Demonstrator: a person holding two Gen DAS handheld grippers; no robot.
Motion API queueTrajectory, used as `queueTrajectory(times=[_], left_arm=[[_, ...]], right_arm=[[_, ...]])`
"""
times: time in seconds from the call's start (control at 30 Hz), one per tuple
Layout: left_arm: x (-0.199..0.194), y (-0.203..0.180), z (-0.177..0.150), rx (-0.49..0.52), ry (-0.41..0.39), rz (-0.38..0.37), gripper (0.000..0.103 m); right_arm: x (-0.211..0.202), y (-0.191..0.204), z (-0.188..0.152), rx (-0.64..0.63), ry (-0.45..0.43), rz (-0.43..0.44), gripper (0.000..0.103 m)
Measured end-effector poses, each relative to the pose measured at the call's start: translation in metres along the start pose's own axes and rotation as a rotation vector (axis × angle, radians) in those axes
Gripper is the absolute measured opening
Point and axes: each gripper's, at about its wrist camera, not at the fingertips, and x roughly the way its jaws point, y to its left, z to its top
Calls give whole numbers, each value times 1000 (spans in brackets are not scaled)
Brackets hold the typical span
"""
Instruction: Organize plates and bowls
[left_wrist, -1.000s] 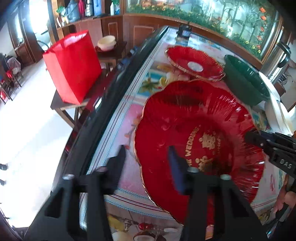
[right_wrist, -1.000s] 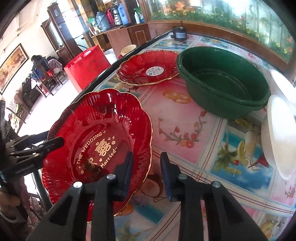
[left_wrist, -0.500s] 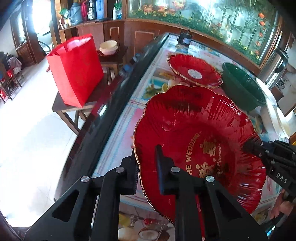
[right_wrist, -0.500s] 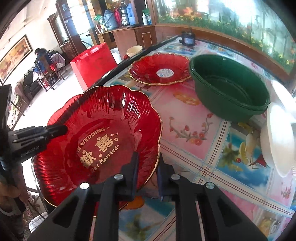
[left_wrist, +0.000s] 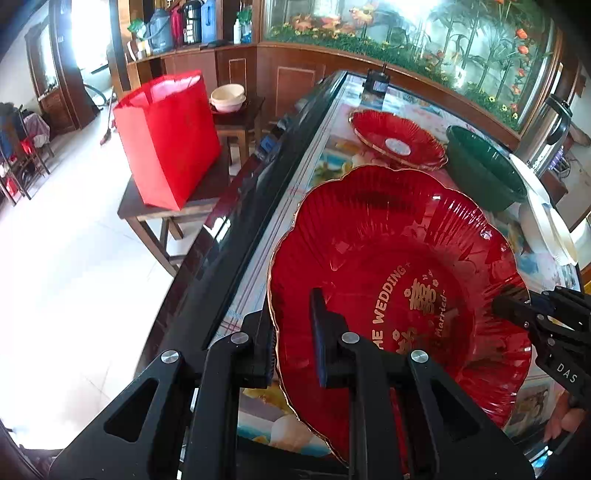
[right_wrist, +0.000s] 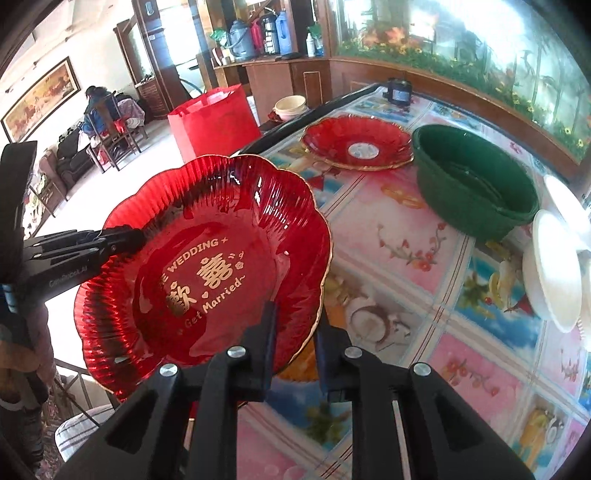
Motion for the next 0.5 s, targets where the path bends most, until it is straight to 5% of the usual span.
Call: queueTrajectory(times=[0.23,0.5], left_arm=[[21,-2,0,-11,11,14,16],[24,1,2,-43,17,1,21]], right_arm=[[26,-2,-2,5,45,-41,18],[29,-10,-4,31,62,6,20]])
